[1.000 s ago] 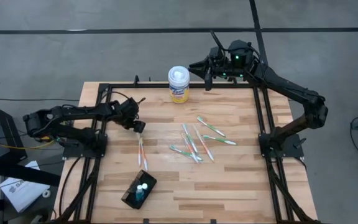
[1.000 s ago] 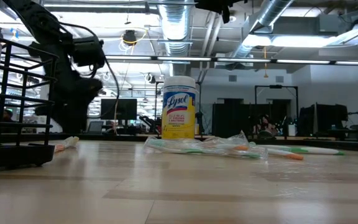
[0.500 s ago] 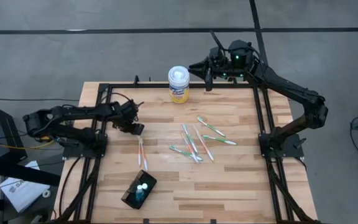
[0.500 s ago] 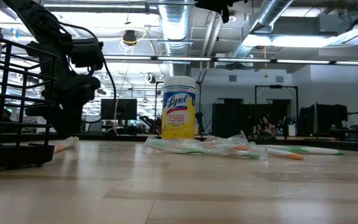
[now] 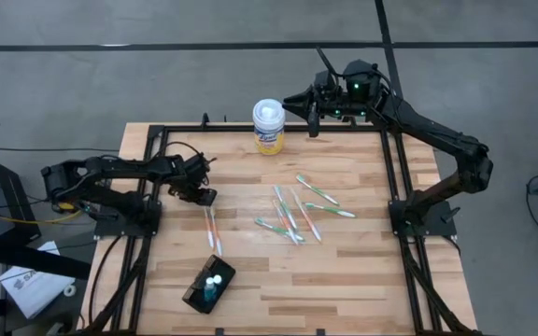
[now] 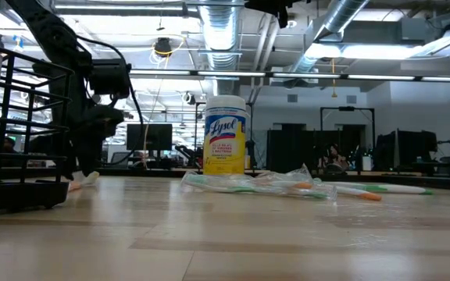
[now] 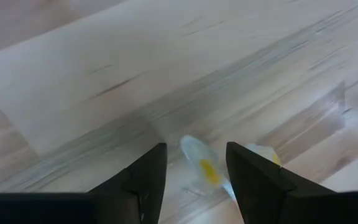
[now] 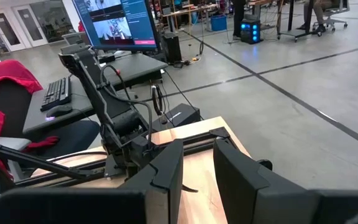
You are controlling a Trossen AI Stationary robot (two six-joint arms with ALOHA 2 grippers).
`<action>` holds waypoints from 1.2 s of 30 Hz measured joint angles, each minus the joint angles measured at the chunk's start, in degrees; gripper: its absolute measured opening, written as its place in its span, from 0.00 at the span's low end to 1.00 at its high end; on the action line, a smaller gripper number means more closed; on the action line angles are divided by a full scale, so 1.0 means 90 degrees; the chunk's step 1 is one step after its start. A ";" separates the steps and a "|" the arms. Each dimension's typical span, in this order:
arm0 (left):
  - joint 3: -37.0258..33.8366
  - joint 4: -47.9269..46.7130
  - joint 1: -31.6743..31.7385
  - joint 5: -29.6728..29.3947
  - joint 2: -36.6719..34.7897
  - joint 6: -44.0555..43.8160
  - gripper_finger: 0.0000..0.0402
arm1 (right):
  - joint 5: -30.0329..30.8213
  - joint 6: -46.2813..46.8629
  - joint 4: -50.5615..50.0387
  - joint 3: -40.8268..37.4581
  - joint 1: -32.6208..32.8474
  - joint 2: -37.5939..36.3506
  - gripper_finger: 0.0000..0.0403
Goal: Pick & Place toothbrushing station
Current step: Put the orange toothbrush into the black wire organizer bin
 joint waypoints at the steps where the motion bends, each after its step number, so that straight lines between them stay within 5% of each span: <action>1: -0.0009 0.0043 0.0000 -0.0001 -0.0015 -0.0015 0.41 | 0.0000 -0.0002 0.0004 0.0000 0.0000 0.0000 0.20; 10: -0.0018 0.0333 -0.0007 0.0021 0.0045 -0.0160 0.40 | 0.0000 -0.0002 0.0009 0.0000 0.0000 0.0000 0.20; 20: -0.0023 0.0335 -0.0005 0.0025 0.0055 -0.0205 0.24 | 0.0000 -0.0002 0.0012 0.0000 -0.0002 0.0000 0.20; 26: -0.0027 0.0335 0.0000 0.0046 0.0057 -0.0207 0.04 | 0.0000 -0.0005 0.0012 0.0000 -0.0015 0.0000 0.20; 36: -0.0047 0.0781 -0.0012 -0.0115 -0.0093 -0.0229 0.02 | -0.0167 -0.0007 0.0193 -0.0002 -0.0015 0.0002 0.20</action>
